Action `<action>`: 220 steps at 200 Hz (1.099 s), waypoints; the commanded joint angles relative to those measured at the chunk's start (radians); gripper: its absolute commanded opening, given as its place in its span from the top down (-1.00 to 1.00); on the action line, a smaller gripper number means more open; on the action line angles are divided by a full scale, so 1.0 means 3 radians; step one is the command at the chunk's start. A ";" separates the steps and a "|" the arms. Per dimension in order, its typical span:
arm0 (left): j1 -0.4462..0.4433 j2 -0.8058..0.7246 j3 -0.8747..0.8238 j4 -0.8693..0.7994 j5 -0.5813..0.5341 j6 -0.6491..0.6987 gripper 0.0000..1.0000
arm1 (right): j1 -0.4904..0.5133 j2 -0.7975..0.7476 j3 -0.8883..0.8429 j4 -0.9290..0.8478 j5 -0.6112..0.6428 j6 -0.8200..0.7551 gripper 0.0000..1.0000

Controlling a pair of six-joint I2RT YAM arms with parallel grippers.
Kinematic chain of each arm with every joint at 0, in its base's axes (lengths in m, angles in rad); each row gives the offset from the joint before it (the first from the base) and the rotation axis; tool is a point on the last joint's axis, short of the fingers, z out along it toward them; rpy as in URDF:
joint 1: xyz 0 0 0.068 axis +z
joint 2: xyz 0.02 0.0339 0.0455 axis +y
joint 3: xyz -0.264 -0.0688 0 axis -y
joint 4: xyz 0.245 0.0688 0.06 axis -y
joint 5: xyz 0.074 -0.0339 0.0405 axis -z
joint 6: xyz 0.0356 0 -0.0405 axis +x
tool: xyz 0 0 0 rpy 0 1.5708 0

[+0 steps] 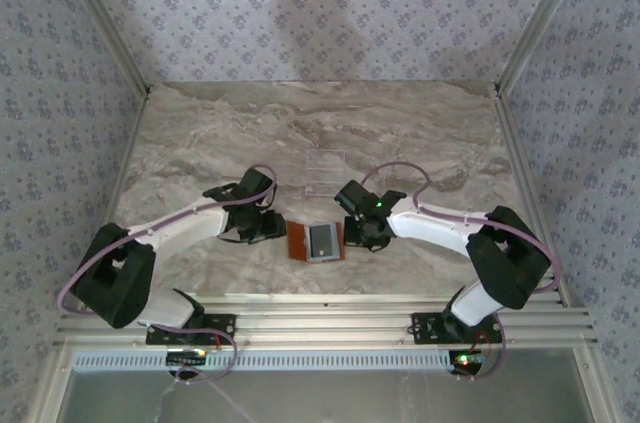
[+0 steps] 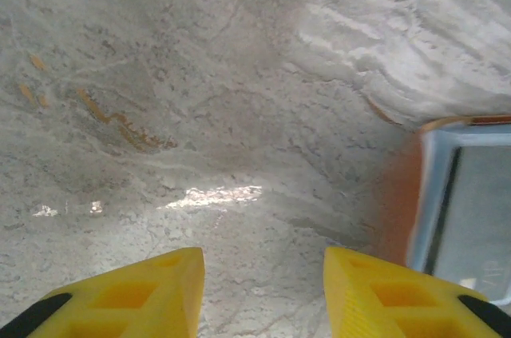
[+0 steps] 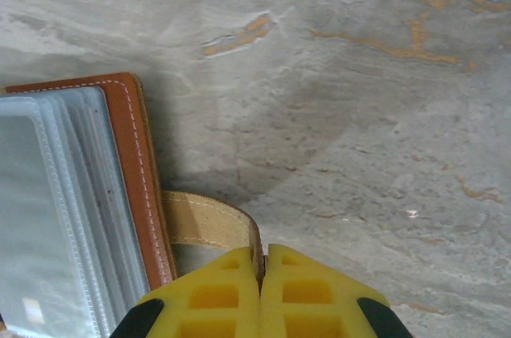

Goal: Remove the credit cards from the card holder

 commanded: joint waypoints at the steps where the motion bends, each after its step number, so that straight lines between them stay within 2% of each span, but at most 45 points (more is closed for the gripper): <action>1: 0.0019 0.0138 -0.0064 0.0089 0.0056 0.0069 0.18 | -0.0020 -0.0018 -0.0056 -0.0049 0.0124 -0.0023 0.98; 45: 0.0019 0.0336 -0.0022 0.0196 0.0149 0.0085 0.21 | -0.0001 -0.0037 -0.0138 0.0015 0.0146 -0.0016 0.98; 69: 0.0009 0.0186 0.0057 0.0158 0.0132 0.0066 0.21 | 0.0037 -0.0097 -0.0123 0.0052 0.0132 -0.0006 0.98; 100: -0.0055 -0.0007 0.0297 -0.0025 0.0083 0.0067 0.08 | 0.0072 -0.0220 -0.0095 0.0138 0.0071 0.0023 0.94; 108: -0.0094 -0.0014 0.0384 -0.0085 0.0060 0.0074 0.03 | 0.0075 -0.0232 -0.0074 0.0129 0.0076 0.0027 0.86; 124: -0.0197 0.0025 0.0556 -0.0192 0.0012 0.0090 -0.05 | 0.0073 -0.0240 -0.0011 0.0015 0.0132 0.0035 0.52; 155: -0.0437 0.0221 0.0880 -0.0313 -0.0086 0.0087 -0.27 | 0.0068 -0.0330 0.0043 -0.0169 0.0178 0.0053 0.16; 177: -0.0605 0.0436 0.1157 -0.0486 -0.0239 0.0071 -0.55 | 0.0043 -0.0446 0.0013 -0.0311 0.0229 0.0087 0.03; 199: -0.0770 0.0664 0.1475 -0.0778 -0.0370 0.0053 -0.69 | -0.0045 -0.0613 -0.0064 -0.0378 0.0295 0.0108 -0.03; 220: -0.0930 0.0879 0.1718 -0.0931 -0.0481 0.0049 -0.74 | -0.0144 -0.0827 -0.0171 -0.0382 0.0324 0.0133 -0.05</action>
